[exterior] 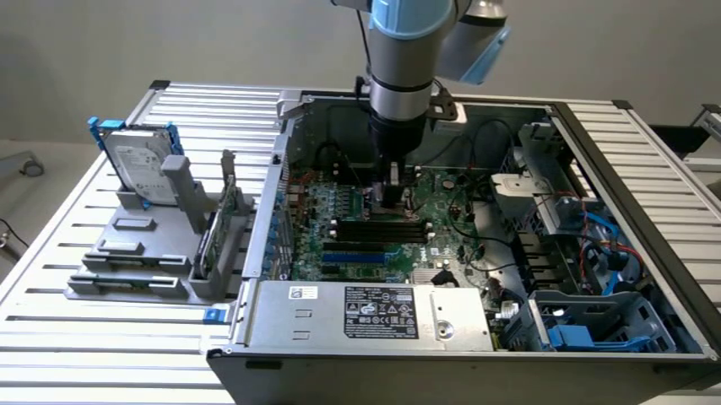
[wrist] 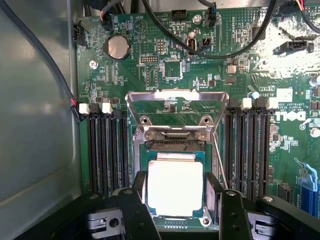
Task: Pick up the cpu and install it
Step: 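Place the cpu into insertion slot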
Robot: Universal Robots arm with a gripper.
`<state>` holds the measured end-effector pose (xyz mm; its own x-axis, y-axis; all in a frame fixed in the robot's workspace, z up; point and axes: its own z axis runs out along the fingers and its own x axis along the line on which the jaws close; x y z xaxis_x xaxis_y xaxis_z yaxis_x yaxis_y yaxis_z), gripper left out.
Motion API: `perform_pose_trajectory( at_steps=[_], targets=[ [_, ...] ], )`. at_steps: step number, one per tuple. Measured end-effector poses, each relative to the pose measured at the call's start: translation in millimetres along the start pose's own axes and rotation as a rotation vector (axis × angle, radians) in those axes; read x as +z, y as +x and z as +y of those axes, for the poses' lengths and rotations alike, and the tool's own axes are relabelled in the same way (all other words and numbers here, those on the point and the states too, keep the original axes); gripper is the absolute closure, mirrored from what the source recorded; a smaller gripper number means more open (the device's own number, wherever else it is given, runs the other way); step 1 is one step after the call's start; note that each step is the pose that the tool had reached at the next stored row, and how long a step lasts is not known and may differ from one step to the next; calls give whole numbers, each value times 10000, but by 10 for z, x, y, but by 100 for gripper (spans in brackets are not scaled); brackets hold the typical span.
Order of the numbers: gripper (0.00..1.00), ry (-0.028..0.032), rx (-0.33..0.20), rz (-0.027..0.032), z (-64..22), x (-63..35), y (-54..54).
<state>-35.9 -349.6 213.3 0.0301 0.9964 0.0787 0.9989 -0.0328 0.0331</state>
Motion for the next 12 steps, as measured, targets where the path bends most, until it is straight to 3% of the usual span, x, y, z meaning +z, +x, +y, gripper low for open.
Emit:
perform_pose_trajectory(
  at_steps=[2, 4, 12],
  targets=[
    [45, -170, -13, 6, -6, 12, -1],
    [45, -253, -20, 8, -20, 22, -2],
    [45, -316, -26, 5, -57, 72, -7]
  ],
)
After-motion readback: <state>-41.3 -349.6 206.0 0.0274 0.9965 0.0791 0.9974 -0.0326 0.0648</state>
